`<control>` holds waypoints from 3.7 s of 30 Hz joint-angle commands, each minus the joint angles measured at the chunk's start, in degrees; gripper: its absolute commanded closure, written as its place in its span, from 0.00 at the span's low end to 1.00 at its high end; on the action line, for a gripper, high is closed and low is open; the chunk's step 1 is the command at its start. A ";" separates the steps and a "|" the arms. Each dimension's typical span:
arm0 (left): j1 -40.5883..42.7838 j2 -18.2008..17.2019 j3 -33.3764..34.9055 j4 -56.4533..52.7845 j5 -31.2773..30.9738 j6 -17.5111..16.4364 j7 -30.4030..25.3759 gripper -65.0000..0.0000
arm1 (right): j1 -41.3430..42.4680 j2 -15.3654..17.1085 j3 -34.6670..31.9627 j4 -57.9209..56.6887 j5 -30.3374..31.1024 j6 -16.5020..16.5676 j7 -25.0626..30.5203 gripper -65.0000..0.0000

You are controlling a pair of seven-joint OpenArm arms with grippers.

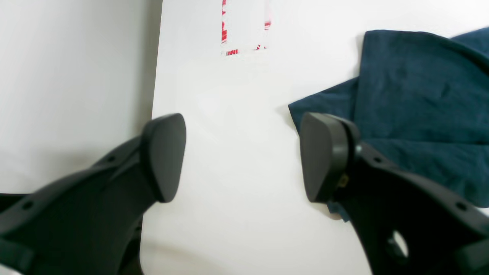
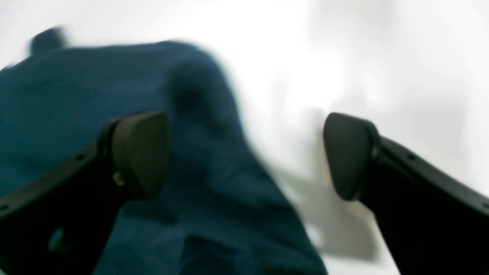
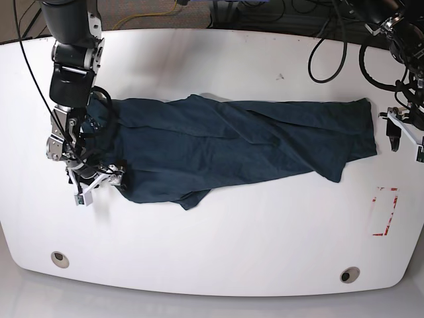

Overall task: Layout the t-shirt on the table in an organized manner, then fold the t-shirt properly
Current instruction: 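Release and regrasp the shirt edge with the right gripper, then regrasp the shirt edge with the left gripper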

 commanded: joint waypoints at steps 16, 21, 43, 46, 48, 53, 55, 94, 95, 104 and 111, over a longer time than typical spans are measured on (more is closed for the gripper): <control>-5.11 -0.92 -0.24 -2.20 -0.04 0.32 -1.30 0.32 | 1.41 -4.11 -0.07 0.68 0.91 0.81 0.28 0.08; -7.05 -0.92 -0.24 -5.11 -0.04 0.32 -1.30 0.32 | 1.32 -5.07 -0.07 0.68 0.91 0.81 0.28 0.17; -9.33 -2.15 0.11 -15.22 0.05 0.32 -1.48 0.32 | 1.58 -5.43 -0.07 0.94 0.91 0.81 0.28 0.98; -10.74 -2.41 0.11 -19.00 0.05 0.32 -1.83 0.32 | 1.58 -5.43 -0.16 1.03 0.91 0.81 0.28 1.00; -11.18 -2.41 0.11 -21.46 0.05 0.32 -2.62 0.32 | 1.49 -5.34 -0.16 1.03 0.91 0.81 0.28 1.00; -11.71 -2.59 1.08 -27.44 0.05 0.32 -4.56 0.31 | 1.41 -5.34 -0.16 1.03 0.91 0.81 0.28 1.00; -12.06 -2.59 2.05 -29.55 0.05 0.32 -5.43 0.31 | 1.32 -5.34 -0.16 1.03 0.91 0.81 0.28 1.00; -15.49 -4.52 9.96 -50.12 -0.13 3.61 -15.72 0.34 | 1.32 -5.51 0.02 1.12 1.17 0.89 0.28 1.00; -15.49 -4.52 9.96 -50.12 -0.13 3.61 -15.72 0.37 | 1.32 -5.51 0.02 1.12 1.17 0.89 0.28 1.00; -15.57 -4.52 10.05 -50.47 -0.04 5.19 -15.72 1.00 | 1.32 -5.60 0.19 1.12 1.17 0.89 0.28 1.00; -15.57 -4.61 10.57 -50.03 -0.39 7.57 -15.72 1.00 | 0.97 -5.69 0.02 4.72 1.17 0.89 0.19 1.00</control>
